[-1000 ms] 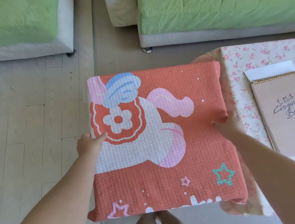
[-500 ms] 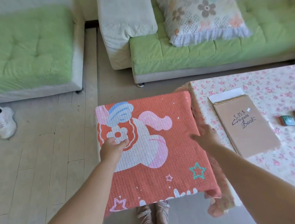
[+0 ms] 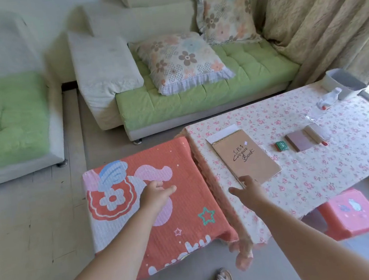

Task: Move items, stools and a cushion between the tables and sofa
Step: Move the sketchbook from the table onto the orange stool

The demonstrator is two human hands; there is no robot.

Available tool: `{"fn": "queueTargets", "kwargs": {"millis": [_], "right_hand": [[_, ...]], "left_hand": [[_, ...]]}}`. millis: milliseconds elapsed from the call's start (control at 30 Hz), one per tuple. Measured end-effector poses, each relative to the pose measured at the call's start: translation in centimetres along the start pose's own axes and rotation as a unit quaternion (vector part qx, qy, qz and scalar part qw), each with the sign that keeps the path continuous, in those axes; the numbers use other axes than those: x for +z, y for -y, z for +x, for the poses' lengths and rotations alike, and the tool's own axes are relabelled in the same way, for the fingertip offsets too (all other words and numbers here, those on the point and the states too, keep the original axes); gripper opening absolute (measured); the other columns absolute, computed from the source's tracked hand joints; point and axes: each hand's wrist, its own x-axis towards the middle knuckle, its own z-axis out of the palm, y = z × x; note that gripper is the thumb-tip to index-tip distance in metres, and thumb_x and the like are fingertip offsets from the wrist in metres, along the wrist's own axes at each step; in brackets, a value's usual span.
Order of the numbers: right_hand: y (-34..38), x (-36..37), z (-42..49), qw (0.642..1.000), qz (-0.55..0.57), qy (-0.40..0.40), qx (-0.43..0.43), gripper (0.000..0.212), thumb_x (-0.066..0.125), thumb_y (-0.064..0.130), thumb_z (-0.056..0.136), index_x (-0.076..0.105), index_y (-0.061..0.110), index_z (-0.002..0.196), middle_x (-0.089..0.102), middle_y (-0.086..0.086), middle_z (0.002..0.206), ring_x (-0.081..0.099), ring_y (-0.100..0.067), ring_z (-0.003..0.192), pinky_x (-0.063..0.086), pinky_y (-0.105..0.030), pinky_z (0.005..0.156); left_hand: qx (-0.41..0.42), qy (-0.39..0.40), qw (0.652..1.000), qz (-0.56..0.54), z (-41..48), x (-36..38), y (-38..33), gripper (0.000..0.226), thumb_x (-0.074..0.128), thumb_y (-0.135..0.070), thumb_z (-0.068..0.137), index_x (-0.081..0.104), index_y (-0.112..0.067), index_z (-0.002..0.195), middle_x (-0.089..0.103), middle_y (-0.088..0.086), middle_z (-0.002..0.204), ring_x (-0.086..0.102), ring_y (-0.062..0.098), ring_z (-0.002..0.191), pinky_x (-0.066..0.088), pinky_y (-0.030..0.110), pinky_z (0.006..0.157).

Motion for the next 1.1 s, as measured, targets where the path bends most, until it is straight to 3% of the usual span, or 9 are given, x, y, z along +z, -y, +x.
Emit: {"fn": "queueTargets", "kwargs": {"millis": [133, 267, 400, 500, 667, 867, 933, 1100], "right_hand": [[-2.9, -3.9, 0.8, 0.999, 0.027, -0.029, 0.006, 0.057, 0.062, 0.034, 0.086, 0.041, 0.013, 0.135, 0.041, -0.013, 0.14, 0.048, -0.017, 0.087, 0.04, -0.023, 0.059], [-6.5, -7.9, 3.2, 0.998, 0.053, -0.04, 0.009, 0.056, 0.063, 0.034, 0.085, 0.043, 0.014, 0.134, 0.044, -0.013, 0.138, 0.051, -0.018, 0.083, 0.042, -0.032, 0.075], [-10.1, -12.1, 6.8, 0.998, 0.062, -0.007, 0.0, 0.056, 0.064, 0.031, 0.085, 0.042, 0.012, 0.134, 0.045, -0.014, 0.138, 0.05, -0.029, 0.117, 0.042, -0.037, 0.09], [-12.9, -15.9, 9.6, 0.998, 0.063, 0.016, -0.006, 0.057, 0.064, 0.031, 0.085, 0.042, 0.012, 0.134, 0.047, -0.013, 0.137, 0.052, -0.029, 0.117, 0.042, -0.033, 0.084], [-16.8, -20.9, 13.8, 0.999, 0.03, 0.043, 0.001, 0.058, 0.063, 0.032, 0.086, 0.042, 0.009, 0.135, 0.05, -0.014, 0.134, 0.055, -0.029, 0.111, 0.045, -0.035, 0.081], [-17.6, -22.2, 18.2, 0.996, 0.046, 0.073, 0.017, 0.057, 0.063, 0.03, 0.086, 0.043, 0.009, 0.134, 0.059, -0.01, 0.112, 0.049, -0.009, 0.067, 0.041, -0.026, 0.056], [-17.5, -22.0, 19.3, 0.996, 0.047, 0.079, 0.018, 0.057, 0.063, 0.03, 0.086, 0.043, 0.009, 0.134, 0.058, -0.006, 0.1, 0.045, -0.005, 0.063, 0.037, -0.02, 0.054], [-17.7, -22.8, 22.4, 0.995, -0.015, 0.096, 0.028, 0.057, 0.061, 0.031, 0.087, 0.041, 0.01, 0.135, 0.051, -0.011, 0.132, 0.049, -0.014, 0.079, 0.042, -0.026, 0.063]], "left_hand": [[0.028, 0.019, 0.999, 0.017, -0.4, 3.4, -3.4, 0.056, 0.07, -0.032, 0.082, 0.05, -0.008, 0.128, 0.055, 0.009, 0.133, 0.056, 0.025, 0.113, 0.04, 0.03, 0.089], [0.041, 0.016, 0.999, 0.033, -0.6, 8.6, -6.5, 0.055, 0.069, -0.035, 0.082, 0.051, -0.011, 0.128, 0.055, 0.008, 0.133, 0.054, 0.026, 0.119, 0.04, 0.032, 0.089], [0.029, -0.009, 0.999, 0.031, -1.0, 14.8, -8.7, 0.053, 0.069, -0.032, 0.082, 0.052, -0.009, 0.127, 0.058, 0.008, 0.129, 0.056, 0.024, 0.113, 0.041, 0.031, 0.087], [0.011, -0.005, 1.0, 0.013, -1.5, 20.2, -10.3, 0.053, 0.071, -0.027, 0.081, 0.053, -0.007, 0.126, 0.06, 0.009, 0.126, 0.055, 0.018, 0.101, 0.041, 0.027, 0.084], [-0.018, -0.013, 1.0, -0.002, -2.1, 26.6, -12.9, 0.054, 0.07, -0.025, 0.082, 0.052, -0.005, 0.128, 0.059, 0.01, 0.127, 0.057, 0.024, 0.114, 0.044, 0.035, 0.101], [-0.058, -0.02, 0.998, -0.015, -0.9, 30.0, -13.6, 0.053, 0.068, -0.032, 0.083, 0.053, -0.006, 0.127, 0.059, 0.009, 0.127, 0.056, 0.022, 0.115, 0.04, 0.027, 0.087], [-0.065, -0.028, 0.997, -0.01, 0.4, 30.4, -13.6, 0.051, 0.067, -0.031, 0.084, 0.053, -0.005, 0.126, 0.057, 0.009, 0.129, 0.055, 0.022, 0.115, 0.039, 0.026, 0.084], [-0.101, -0.002, 0.995, -0.008, 4.9, 31.8, -14.4, 0.041, 0.067, -0.033, 0.084, 0.055, -0.011, 0.116, 0.06, 0.012, 0.122, 0.058, 0.026, 0.11, 0.045, 0.033, 0.091]]}}
